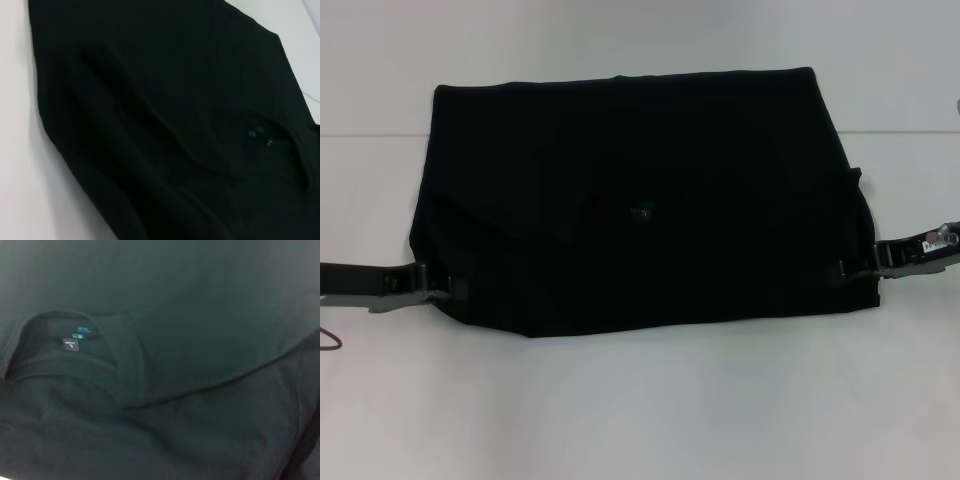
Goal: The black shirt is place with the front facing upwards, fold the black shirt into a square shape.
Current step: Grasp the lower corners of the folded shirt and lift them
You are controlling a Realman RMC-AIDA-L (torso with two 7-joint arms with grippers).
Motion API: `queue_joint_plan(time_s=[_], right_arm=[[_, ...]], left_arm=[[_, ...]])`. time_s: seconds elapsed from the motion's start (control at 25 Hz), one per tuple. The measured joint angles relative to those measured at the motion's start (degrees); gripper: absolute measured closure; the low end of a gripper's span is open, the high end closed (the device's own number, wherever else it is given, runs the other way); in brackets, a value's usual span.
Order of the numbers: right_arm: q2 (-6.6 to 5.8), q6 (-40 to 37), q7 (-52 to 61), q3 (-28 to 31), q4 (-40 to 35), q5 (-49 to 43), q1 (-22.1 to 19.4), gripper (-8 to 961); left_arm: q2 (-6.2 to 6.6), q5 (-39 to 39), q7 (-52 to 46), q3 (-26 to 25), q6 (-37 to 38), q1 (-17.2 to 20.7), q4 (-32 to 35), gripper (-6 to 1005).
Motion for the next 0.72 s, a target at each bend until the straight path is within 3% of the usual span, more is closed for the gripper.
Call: queue_joint_plan(time_s=[0.36, 0.56, 0.72], right_arm=[[0.05, 0.5, 0.1, 0.0, 0.0, -0.1, 0.0, 479], [0.04, 0.5, 0.0, 0.0, 0.1, -0.1, 0.0, 729], [-0.49, 0.0, -0.4, 0.0, 0.1, -0.2, -0.2, 871]], left_arm=[[0.00, 0.0, 0.0, 0.0, -0.3, -0.1, 0.0, 954], [-0.09, 0.0, 0.0, 0.0, -0.3, -0.2, 0.0, 953], [0.27, 0.0, 0.0, 0.0, 0.6, -0.6, -0.8, 953]])
